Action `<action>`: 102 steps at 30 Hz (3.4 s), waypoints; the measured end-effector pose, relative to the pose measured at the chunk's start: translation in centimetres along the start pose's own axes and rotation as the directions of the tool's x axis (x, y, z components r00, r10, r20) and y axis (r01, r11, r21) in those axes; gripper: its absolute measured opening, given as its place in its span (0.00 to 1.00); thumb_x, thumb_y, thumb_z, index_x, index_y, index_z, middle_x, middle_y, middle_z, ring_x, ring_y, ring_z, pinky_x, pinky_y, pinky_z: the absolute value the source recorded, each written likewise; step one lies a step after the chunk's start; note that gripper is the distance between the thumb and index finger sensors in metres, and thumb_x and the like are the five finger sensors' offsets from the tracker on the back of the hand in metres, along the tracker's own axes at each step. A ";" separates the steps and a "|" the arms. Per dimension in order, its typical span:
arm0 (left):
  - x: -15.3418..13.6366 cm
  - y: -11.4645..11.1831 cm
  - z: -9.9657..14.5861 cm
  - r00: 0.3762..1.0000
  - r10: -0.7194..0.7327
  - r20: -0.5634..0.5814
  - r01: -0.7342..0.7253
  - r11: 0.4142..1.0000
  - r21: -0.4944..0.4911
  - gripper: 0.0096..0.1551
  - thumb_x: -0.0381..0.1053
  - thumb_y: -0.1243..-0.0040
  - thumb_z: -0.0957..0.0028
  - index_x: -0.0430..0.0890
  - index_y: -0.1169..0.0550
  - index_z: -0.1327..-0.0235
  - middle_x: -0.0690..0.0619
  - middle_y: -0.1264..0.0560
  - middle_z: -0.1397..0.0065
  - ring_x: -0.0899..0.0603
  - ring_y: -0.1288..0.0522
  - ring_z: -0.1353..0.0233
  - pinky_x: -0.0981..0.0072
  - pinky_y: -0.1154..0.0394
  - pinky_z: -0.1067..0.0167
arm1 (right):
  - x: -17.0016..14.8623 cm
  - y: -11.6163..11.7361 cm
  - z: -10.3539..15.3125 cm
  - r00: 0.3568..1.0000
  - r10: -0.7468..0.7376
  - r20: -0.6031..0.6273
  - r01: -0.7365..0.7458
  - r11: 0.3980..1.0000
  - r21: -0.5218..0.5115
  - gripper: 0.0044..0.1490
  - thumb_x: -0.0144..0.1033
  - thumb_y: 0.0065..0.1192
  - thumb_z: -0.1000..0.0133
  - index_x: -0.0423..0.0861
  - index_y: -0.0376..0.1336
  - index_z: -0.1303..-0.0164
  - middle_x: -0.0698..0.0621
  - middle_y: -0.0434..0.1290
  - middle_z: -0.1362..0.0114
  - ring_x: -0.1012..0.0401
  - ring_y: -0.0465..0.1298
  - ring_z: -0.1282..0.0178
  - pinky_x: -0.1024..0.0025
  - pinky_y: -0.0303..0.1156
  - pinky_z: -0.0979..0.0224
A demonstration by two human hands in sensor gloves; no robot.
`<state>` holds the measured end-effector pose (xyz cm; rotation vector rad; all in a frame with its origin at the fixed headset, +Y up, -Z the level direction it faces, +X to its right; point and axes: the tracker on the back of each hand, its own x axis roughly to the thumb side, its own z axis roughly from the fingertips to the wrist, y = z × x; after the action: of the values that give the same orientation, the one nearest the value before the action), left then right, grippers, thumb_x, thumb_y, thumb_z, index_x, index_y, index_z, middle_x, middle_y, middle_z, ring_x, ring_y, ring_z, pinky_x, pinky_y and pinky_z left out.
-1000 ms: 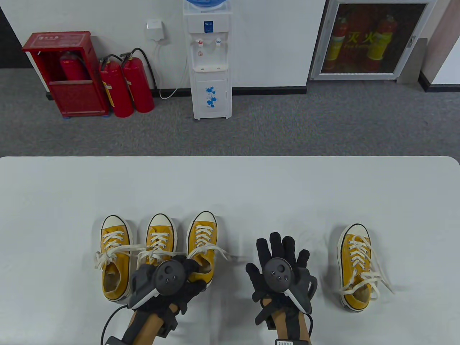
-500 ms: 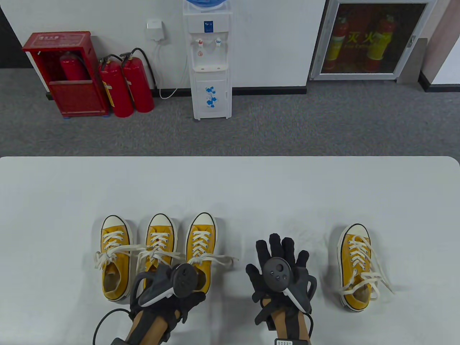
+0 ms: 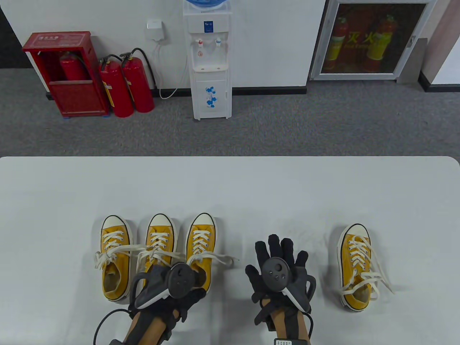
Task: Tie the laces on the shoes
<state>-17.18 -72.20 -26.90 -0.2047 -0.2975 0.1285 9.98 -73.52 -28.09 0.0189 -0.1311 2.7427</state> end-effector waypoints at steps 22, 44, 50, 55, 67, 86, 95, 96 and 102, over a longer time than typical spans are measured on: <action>-2.5 2.9 2.2 0.992 -0.065 -0.105 0.102 0.911 0.399 0.52 0.76 0.48 0.52 0.58 0.46 0.15 0.45 0.52 0.09 0.29 0.51 0.10 0.17 0.60 0.26 | 0.9 -0.1 0.1 0.999 0.014 0.040 -0.014 1.000 -0.001 0.50 0.62 0.61 0.49 0.52 0.54 0.18 0.50 0.40 0.12 0.39 0.39 0.12 0.25 0.28 0.26; -3.3 1.9 1.3 0.988 -0.049 -0.147 0.091 0.950 0.297 0.53 0.74 0.48 0.50 0.56 0.49 0.15 0.44 0.56 0.09 0.27 0.54 0.11 0.16 0.64 0.28 | -4.7 -7.4 0.6 0.994 0.026 -0.107 -0.033 0.997 -0.065 0.49 0.59 0.62 0.49 0.53 0.54 0.18 0.52 0.40 0.11 0.41 0.38 0.10 0.28 0.29 0.21; -3.3 1.8 1.3 0.989 -0.034 -0.146 0.076 0.952 0.295 0.52 0.74 0.48 0.50 0.56 0.49 0.15 0.44 0.55 0.09 0.27 0.54 0.11 0.16 0.63 0.28 | -8.9 -8.5 1.4 0.985 -0.010 -0.170 -0.005 0.996 -0.090 0.49 0.59 0.62 0.49 0.53 0.54 0.18 0.52 0.41 0.11 0.41 0.39 0.10 0.28 0.32 0.20; -3.3 1.7 1.2 0.988 -0.035 -0.147 0.076 0.957 0.281 0.52 0.74 0.48 0.49 0.56 0.49 0.15 0.44 0.55 0.09 0.27 0.54 0.11 0.16 0.64 0.28 | -12.9 -8.1 2.1 0.969 -0.092 -0.230 0.063 0.989 -0.130 0.49 0.59 0.62 0.49 0.52 0.53 0.18 0.51 0.42 0.12 0.40 0.42 0.11 0.28 0.34 0.20; -2.7 1.0 0.8 0.990 -0.053 -0.134 0.085 0.966 0.246 0.52 0.73 0.48 0.49 0.56 0.48 0.15 0.44 0.55 0.09 0.27 0.54 0.11 0.16 0.63 0.28 | -16.7 -6.9 2.2 0.896 -0.019 -0.444 0.017 1.000 -0.009 0.59 0.64 0.61 0.51 0.55 0.38 0.16 0.52 0.30 0.13 0.38 0.36 0.11 0.29 0.35 0.20; -2.7 0.8 0.7 0.991 -0.036 -0.132 0.067 0.969 0.238 0.51 0.72 0.48 0.49 0.55 0.47 0.15 0.41 0.55 0.09 0.27 0.54 0.11 0.16 0.63 0.28 | -17.2 -4.6 1.6 0.810 0.246 -0.532 -0.188 0.969 0.162 0.68 0.69 0.68 0.56 0.60 0.31 0.19 0.52 0.29 0.15 0.30 0.53 0.17 0.35 0.65 0.27; -2.7 0.7 0.6 0.991 -0.028 -0.129 0.058 0.971 0.234 0.50 0.72 0.48 0.48 0.55 0.47 0.15 0.41 0.55 0.09 0.27 0.54 0.11 0.16 0.63 0.28 | -17.2 -4.5 1.5 0.781 0.291 -0.553 -0.221 0.956 0.191 0.65 0.59 0.71 0.52 0.64 0.31 0.21 0.53 0.30 0.14 0.37 0.64 0.20 0.42 0.70 0.31; -2.7 0.7 0.6 0.991 -0.028 -0.129 0.057 0.971 0.233 0.50 0.72 0.48 0.49 0.55 0.47 0.15 0.41 0.55 0.09 0.27 0.54 0.11 0.16 0.63 0.28 | -17.2 -4.5 1.5 0.781 0.291 -0.553 -0.220 0.956 0.193 0.65 0.58 0.71 0.52 0.64 0.31 0.21 0.52 0.30 0.15 0.38 0.64 0.20 0.42 0.70 0.31; -2.7 0.6 0.6 0.991 -0.024 -0.129 0.054 0.971 0.231 0.50 0.72 0.48 0.48 0.55 0.46 0.15 0.41 0.55 0.09 0.27 0.54 0.11 0.16 0.63 0.28 | -17.3 -4.5 1.4 0.785 0.276 -0.554 -0.216 0.961 0.172 0.63 0.55 0.72 0.51 0.62 0.32 0.20 0.51 0.31 0.14 0.38 0.66 0.22 0.42 0.70 0.31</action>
<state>-20.00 -71.92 -27.21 0.0276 -0.1594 0.1103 27.68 -76.15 -26.81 -0.8547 0.1887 2.8675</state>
